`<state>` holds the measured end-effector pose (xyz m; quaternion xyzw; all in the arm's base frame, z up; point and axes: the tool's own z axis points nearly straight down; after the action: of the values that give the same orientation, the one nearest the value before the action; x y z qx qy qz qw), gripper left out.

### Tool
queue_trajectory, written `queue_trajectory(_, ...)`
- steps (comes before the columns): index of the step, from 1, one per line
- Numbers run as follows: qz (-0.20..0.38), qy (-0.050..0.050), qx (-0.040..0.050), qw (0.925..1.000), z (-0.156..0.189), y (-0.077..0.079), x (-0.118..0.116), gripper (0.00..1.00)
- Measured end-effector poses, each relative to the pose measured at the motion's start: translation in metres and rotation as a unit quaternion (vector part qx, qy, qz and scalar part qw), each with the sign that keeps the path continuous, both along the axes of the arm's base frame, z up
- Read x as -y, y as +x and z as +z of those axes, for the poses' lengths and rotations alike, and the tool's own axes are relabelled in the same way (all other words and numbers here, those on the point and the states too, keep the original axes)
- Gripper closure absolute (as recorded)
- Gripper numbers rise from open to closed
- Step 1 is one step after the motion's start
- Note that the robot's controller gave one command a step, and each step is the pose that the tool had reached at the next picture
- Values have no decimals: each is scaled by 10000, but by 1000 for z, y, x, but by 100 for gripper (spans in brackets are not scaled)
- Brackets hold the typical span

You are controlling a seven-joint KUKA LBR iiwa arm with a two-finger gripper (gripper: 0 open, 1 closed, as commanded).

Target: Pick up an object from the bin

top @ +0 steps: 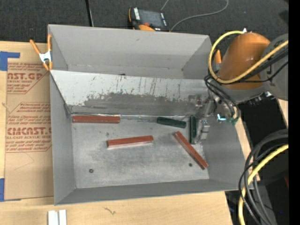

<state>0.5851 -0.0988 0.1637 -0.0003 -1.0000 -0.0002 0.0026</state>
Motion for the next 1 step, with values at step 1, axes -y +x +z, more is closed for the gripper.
queue_trajectory(1, -1007, 3, 5, 9949, -95, 7, 0, 0)
